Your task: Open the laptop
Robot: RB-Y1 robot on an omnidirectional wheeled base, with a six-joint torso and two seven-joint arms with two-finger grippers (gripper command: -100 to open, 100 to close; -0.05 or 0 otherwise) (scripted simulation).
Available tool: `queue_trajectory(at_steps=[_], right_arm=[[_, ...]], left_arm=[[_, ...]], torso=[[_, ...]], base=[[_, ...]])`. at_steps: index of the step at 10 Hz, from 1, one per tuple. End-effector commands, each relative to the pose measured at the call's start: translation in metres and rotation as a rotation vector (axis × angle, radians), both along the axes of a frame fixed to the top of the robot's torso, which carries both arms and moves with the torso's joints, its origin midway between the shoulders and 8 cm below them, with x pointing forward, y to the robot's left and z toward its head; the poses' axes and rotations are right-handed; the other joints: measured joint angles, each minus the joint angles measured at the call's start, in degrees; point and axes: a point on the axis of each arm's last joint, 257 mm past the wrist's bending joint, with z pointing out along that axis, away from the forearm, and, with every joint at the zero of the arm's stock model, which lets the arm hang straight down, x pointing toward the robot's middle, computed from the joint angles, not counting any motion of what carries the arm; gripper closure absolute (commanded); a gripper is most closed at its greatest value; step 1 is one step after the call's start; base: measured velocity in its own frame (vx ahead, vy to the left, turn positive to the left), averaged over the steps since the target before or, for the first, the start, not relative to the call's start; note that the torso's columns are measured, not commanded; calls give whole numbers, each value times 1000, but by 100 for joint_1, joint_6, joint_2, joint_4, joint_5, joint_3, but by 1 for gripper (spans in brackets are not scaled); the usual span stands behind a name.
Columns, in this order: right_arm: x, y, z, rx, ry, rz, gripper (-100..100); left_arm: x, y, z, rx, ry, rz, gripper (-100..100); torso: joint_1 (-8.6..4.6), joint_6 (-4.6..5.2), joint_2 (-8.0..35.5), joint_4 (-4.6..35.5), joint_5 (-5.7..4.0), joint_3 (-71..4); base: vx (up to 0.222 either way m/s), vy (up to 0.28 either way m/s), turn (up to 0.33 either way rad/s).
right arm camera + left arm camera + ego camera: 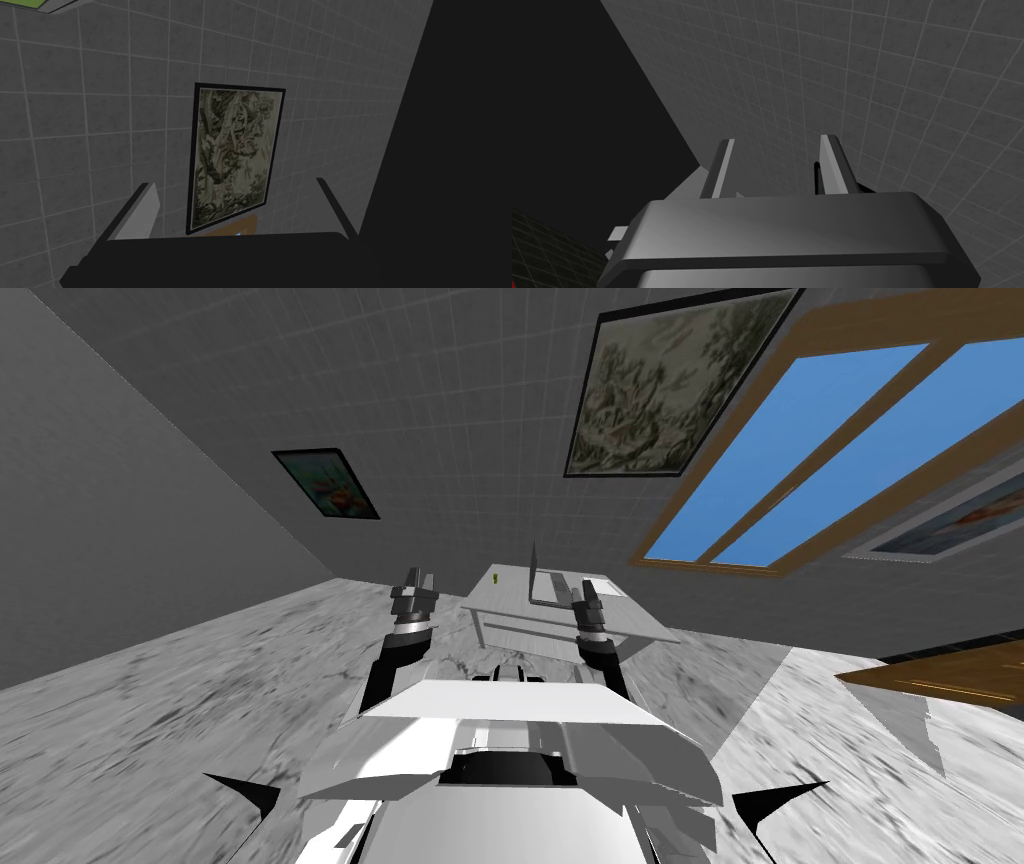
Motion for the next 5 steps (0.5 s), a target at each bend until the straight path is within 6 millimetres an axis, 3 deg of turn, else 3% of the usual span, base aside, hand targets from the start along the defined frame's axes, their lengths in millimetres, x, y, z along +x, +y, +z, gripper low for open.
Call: queue_trajectory(at_steps=[1,5], right_arm=[[4,-8,-17,-103,53,-31,-100],[7,-33,-50,-294,155,-113,-100]], left_arm=[[0,0,0,0,0,0,0],[0,0,0,0,0,0,0]], torso=[[-2,0,14,16,0,-26],[-11,0,22,24,-3,-30]], base=[[27,80,33],[39,98,53]])
